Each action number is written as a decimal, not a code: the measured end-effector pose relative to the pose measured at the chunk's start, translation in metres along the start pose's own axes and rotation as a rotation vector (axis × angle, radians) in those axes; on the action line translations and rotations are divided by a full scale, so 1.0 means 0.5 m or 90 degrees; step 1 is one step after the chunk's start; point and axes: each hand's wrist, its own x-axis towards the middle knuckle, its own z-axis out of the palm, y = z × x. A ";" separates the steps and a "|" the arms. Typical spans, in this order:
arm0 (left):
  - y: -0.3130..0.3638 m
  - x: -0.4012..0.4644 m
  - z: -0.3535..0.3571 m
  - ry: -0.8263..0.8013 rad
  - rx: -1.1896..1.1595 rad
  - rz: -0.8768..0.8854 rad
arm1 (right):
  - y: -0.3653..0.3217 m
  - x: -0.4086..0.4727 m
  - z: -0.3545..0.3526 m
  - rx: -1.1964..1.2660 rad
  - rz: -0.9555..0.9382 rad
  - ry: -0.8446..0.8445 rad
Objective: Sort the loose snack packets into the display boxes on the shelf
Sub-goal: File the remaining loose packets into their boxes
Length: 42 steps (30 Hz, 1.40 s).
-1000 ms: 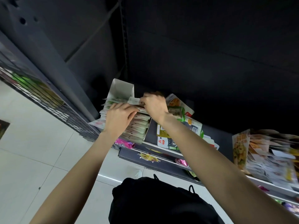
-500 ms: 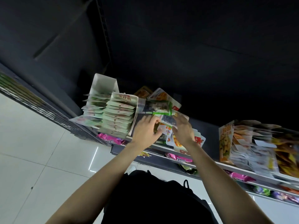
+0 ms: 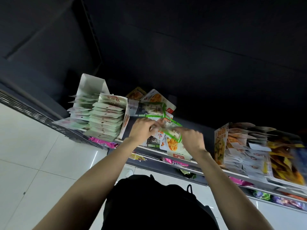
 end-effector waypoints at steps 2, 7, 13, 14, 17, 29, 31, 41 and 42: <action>0.021 0.002 -0.047 0.058 -0.151 -0.017 | 0.012 -0.019 -0.041 0.084 0.052 0.089; 0.079 -0.018 -0.210 0.081 -0.220 0.013 | -0.032 -0.036 -0.143 0.379 -0.045 0.205; 0.065 -0.069 -0.349 0.297 -0.054 0.242 | -0.139 -0.001 -0.200 0.391 -0.173 0.331; 0.051 -0.078 -0.360 0.354 -0.051 0.233 | -0.149 0.003 -0.199 0.419 -0.150 0.364; -0.016 -0.106 -0.381 0.441 -0.112 0.076 | -0.187 0.004 -0.201 0.659 -0.012 0.373; -0.197 -0.099 -0.354 0.075 0.195 0.023 | -0.357 0.115 -0.214 1.024 0.169 0.391; -0.208 -0.104 -0.356 0.091 0.202 0.057 | -0.364 0.120 -0.218 1.023 0.163 0.416; -0.220 -0.110 -0.353 0.137 0.205 0.119 | -0.381 0.156 -0.115 0.511 0.000 0.334; -0.222 -0.110 -0.353 0.144 0.205 0.122 | -0.383 0.159 -0.108 0.464 -0.030 0.335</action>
